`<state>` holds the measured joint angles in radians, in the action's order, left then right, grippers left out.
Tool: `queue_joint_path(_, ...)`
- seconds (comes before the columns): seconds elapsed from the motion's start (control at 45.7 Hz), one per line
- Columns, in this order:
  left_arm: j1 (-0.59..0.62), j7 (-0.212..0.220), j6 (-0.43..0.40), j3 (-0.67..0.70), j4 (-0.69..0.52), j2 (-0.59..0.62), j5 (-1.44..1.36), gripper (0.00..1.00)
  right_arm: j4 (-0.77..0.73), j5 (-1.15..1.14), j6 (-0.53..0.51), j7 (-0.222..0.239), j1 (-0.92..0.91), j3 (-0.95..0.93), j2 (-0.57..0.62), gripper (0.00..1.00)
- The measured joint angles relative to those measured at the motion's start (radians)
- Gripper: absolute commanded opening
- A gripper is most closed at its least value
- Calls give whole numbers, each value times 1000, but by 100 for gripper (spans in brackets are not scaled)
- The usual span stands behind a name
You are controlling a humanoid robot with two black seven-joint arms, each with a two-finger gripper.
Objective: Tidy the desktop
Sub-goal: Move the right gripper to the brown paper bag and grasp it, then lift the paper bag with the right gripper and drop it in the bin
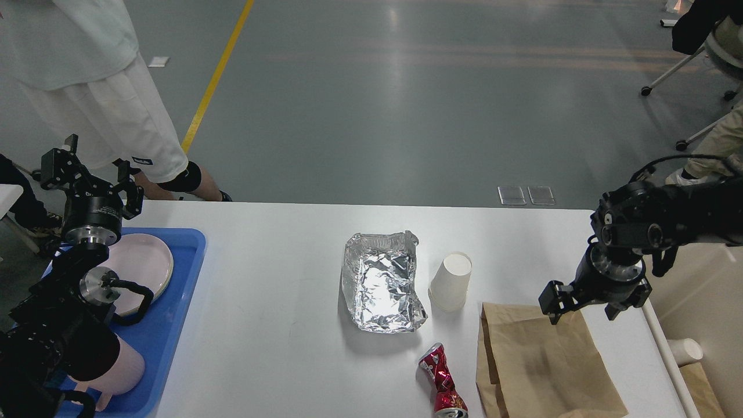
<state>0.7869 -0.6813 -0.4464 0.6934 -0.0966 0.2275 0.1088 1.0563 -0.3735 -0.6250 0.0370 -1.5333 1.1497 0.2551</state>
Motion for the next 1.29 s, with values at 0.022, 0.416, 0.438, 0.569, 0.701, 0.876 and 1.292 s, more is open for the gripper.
queue_joint_path(0.022, 0, 0, 0, 0, 0, 0, 0, 97, -4, -9, 2, 0, 13, 1, -8, 100)
queue_joint_path(0.416, 0, 0, 0, 0, 0, 0, 0, 97, -195, -62, 52, 7, 248, 3, -51, 98)
queue_joint_path(0.438, 0, 0, 0, 0, 0, 0, 0, 97, -199, -61, 56, 7, 252, 2, -51, 97)
queue_joint_path(0.569, 0, 0, 0, 0, 0, 0, 0, 97, -206, -54, 119, 6, 263, -6, -48, 72)
queue_joint_path(0.701, 0, 0, 0, 0, 0, 0, 0, 97, -198, -51, 227, 1, 266, -13, -35, 29)
queue_joint_path(0.876, 0, 0, 0, 0, 0, 0, 0, 97, -195, -66, 256, -6, 253, 1, -23, 0)
queue_joint_path(1.292, 0, 0, 0, 0, 0, 0, 0, 97, -199, -76, 261, -6, 179, 8, 12, 0)
